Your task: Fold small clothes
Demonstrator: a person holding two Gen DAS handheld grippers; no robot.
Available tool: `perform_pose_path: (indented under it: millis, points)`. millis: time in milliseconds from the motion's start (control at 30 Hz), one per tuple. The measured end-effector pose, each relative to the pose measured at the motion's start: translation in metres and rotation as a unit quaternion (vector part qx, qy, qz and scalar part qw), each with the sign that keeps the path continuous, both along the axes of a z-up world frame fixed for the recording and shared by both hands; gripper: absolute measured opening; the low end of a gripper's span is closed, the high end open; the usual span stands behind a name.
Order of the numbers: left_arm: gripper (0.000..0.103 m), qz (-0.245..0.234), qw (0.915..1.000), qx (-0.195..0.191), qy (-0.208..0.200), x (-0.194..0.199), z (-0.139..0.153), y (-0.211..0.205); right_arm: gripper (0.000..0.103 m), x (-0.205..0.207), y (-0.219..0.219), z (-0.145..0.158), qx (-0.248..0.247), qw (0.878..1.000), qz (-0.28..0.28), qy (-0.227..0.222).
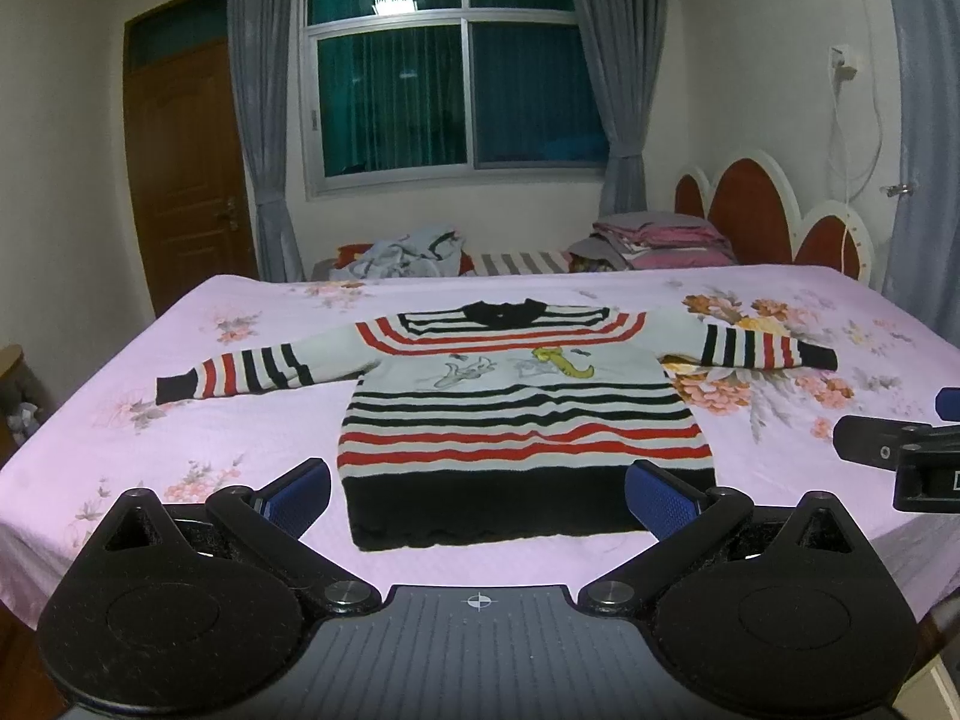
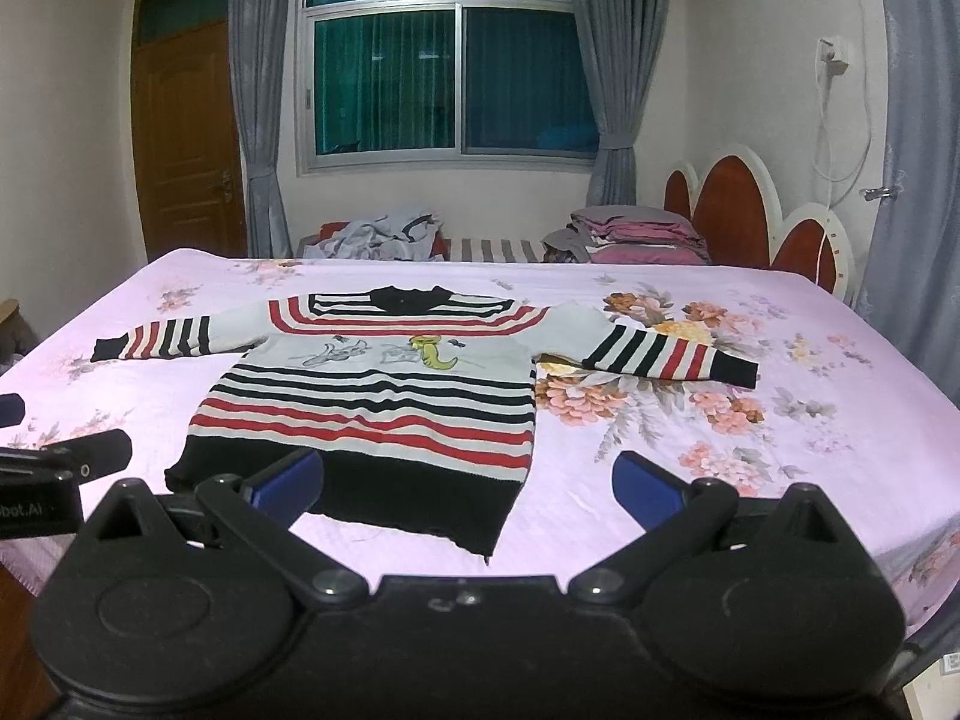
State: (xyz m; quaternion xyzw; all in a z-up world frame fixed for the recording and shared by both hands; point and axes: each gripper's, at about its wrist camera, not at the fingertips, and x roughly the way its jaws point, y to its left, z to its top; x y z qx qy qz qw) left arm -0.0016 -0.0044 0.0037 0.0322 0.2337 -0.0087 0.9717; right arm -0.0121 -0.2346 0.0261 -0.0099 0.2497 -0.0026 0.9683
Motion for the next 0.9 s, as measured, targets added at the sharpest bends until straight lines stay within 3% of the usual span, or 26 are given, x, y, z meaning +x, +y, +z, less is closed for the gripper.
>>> perform_pose_path:
  millis: [900]
  points:
    - [0.103,0.007,1.0,-0.004,0.0,0.0025,-0.0033,0.0055,0.103,-0.0012,0.0028,0.0025,-0.002,1.0,0.002,-0.002]
